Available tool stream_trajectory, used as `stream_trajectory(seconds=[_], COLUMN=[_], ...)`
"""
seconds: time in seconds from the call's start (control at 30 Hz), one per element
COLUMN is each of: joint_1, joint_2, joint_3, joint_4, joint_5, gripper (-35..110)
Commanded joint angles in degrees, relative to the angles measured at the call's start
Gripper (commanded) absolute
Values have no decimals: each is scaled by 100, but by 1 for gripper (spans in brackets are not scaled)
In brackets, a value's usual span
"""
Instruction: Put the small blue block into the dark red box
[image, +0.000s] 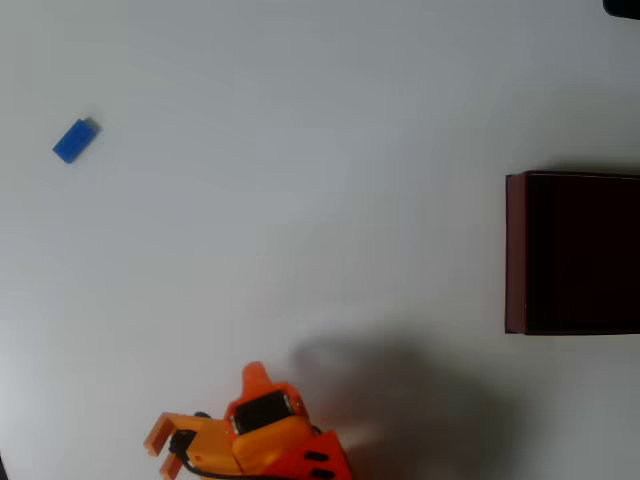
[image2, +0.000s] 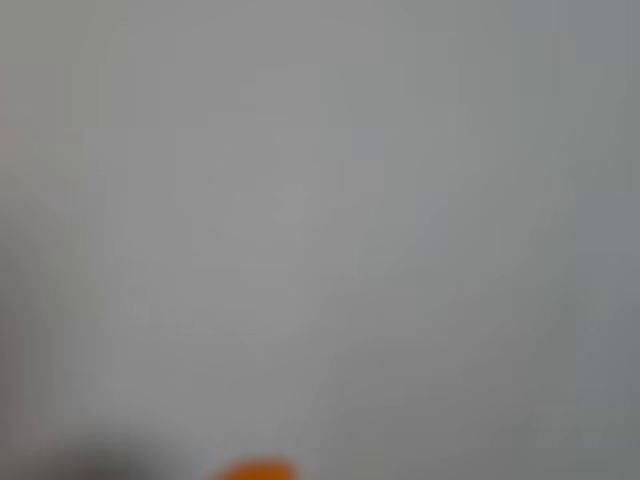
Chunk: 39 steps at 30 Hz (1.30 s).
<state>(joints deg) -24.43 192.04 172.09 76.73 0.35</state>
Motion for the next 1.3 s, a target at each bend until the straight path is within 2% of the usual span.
stream_trajectory(seconds=[0.0,0.27,0.43,0.57,0.67,0.8,0.93,1.07,1.27], joint_1=[-79,-545,-932,-1151,-1371,-1635,-1670,-1503,-1055], joint_2=[26,53,88,-193,-1248,-3709,-5572,-6144,-6794], joint_3=[18,-35,-88,-290,-870,-2057,-3138,-3577,-5071], joint_4=[53,9,70,-79,-396,-844,-809,-800,158], joint_5=[-18,-79,519,1011,1134,1283,1582,1688,1591], gripper=[0,3,11,12,12,12,13,15,18])
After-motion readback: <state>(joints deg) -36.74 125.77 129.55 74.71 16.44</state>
